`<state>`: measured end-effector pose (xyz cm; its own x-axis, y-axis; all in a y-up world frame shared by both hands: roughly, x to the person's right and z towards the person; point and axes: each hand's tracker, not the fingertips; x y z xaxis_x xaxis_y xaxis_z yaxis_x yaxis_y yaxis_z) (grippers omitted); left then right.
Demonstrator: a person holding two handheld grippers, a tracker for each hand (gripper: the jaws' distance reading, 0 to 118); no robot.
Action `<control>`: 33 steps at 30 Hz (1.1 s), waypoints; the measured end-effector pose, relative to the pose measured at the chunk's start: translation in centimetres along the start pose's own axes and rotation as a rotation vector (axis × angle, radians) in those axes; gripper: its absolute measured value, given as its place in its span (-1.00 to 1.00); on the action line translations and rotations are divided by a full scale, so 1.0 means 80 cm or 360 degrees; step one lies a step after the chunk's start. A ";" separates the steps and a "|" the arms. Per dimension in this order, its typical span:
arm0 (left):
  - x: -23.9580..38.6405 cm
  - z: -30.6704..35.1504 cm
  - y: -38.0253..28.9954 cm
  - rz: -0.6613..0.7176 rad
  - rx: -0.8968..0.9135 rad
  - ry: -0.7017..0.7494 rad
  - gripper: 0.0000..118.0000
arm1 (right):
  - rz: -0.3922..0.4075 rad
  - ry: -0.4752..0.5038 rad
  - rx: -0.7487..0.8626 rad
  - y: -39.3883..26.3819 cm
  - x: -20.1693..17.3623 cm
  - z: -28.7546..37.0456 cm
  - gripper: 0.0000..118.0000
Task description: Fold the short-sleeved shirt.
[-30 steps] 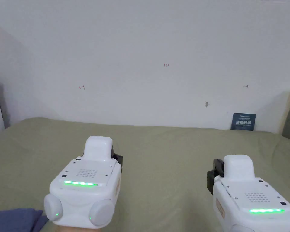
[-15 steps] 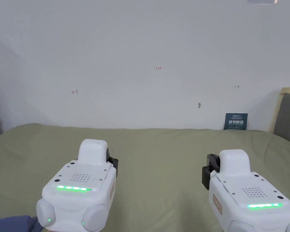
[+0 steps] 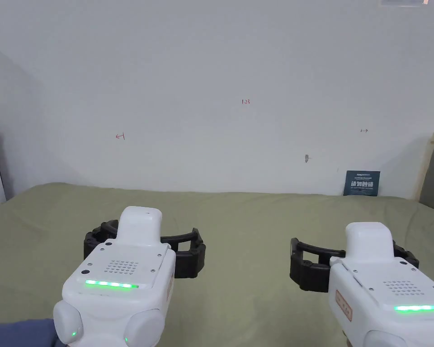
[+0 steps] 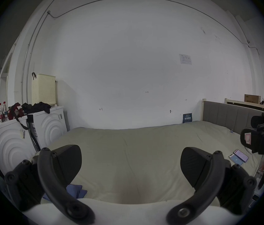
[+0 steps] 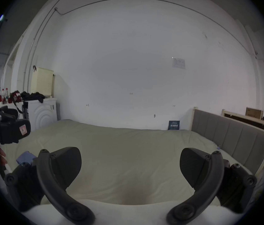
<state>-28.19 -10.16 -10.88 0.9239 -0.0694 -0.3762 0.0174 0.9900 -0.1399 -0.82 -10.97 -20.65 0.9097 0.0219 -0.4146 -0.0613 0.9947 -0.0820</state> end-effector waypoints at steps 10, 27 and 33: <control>0.007 0.009 0.004 0.0026 -0.0021 -0.0035 1.00 | 0.0001 -0.0152 -0.0157 0.008 -0.005 -0.005 1.00; 0.009 0.008 0.002 0.0027 -0.0077 -0.0052 1.00 | 0.0061 -0.0133 -0.0269 0.018 -0.027 -0.001 1.00; 0.009 0.009 0.005 0.0040 -0.0078 -0.0068 1.00 | -0.0078 -0.0091 -0.0128 0.024 -0.022 0.008 1.00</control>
<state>-27.24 -9.75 -10.55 0.9393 -0.0384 -0.3408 -0.0237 0.9841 -0.1760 -2.31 -9.01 -19.53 0.9343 -0.0184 -0.3560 -0.0471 0.9835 -0.1744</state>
